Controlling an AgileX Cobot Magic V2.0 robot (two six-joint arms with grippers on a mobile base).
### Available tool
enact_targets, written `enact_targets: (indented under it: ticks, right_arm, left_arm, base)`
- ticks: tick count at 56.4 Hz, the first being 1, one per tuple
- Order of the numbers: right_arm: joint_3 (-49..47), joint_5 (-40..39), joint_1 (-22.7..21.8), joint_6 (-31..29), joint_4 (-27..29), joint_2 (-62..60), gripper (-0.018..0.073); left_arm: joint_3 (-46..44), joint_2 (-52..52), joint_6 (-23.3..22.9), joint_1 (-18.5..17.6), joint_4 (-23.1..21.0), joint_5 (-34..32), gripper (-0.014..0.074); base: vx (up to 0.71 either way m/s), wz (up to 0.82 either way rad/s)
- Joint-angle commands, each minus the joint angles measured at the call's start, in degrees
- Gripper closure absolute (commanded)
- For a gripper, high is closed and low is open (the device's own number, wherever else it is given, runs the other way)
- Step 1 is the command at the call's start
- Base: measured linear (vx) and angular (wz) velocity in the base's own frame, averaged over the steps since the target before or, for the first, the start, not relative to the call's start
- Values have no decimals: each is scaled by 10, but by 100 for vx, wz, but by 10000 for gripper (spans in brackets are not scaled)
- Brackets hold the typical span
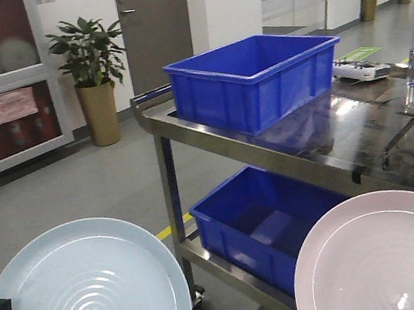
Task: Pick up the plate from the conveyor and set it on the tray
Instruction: 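Hold both plates while the base drives to the steel table, then carry both plates over the cream tray on the table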
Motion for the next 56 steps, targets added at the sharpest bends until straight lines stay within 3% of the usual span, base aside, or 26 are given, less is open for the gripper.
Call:
enact_targets:
  ticks: [1,56]
  right_arm:
    - [-18,-42,-2,-4,-3,-2,568]
    - [-18,-42,-2,-4,-3,-2,568]
  left_arm:
    - [-17,-5,-4,-3,-10,-49,602]
    - [-17,-5,-4,-3,-10,-49,602]
  base:
    - [46,-46]
    - [38,-57]
